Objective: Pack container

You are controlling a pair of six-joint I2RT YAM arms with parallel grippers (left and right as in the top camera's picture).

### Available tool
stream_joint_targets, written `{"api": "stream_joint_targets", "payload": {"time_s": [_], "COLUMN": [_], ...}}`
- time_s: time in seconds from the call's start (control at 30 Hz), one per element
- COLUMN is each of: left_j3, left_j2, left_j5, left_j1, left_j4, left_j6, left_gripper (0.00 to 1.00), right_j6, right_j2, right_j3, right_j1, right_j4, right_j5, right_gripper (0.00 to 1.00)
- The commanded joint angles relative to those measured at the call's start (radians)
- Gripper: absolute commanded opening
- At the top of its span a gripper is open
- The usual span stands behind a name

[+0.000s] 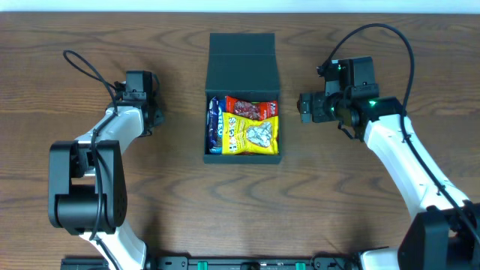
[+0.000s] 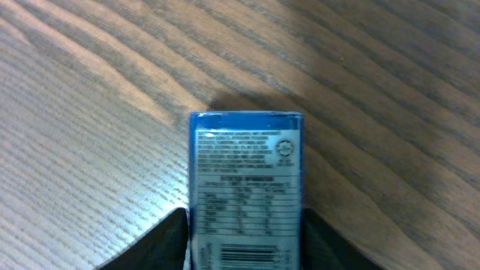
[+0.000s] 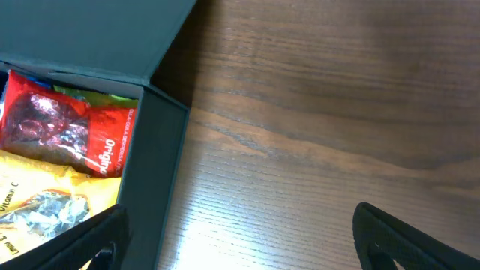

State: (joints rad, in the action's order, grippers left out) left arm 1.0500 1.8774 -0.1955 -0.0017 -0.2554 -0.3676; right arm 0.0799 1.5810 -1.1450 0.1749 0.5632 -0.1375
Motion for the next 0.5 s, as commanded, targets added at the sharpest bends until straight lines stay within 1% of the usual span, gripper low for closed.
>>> {"api": "stream_joint_targets", "payload": {"time_s": [0.0,0.17,0.33,0.47], "left_j3": [0.012,0.012,0.014,0.014], "left_j2": [0.013,0.013,0.004,-0.053], "left_j5": [-0.018,-0.018,0.003,0.013], "left_j1": [0.003,0.003,0.003,0.003], "left_j4": [0.005,0.003,-0.002,-0.005], "left_j6": [0.004,0.005,0.005,0.005], "left_gripper": [0.4,0.35,0.34,0.31], "right_j6": [0.013,0.013,0.013,0.013], "right_j2": [-0.021,-0.021,-0.021,-0.022], "right_j3": [-0.019,-0.019,-0.019,-0.019], "right_j1": [-0.008,-0.008,-0.008,-0.011], "right_j4": [0.002,0.001,0.001,0.0], "right_j5": [0.003,0.003,0.003,0.003], "right_gripper": [0.95,0.96,0.96,0.96]}}
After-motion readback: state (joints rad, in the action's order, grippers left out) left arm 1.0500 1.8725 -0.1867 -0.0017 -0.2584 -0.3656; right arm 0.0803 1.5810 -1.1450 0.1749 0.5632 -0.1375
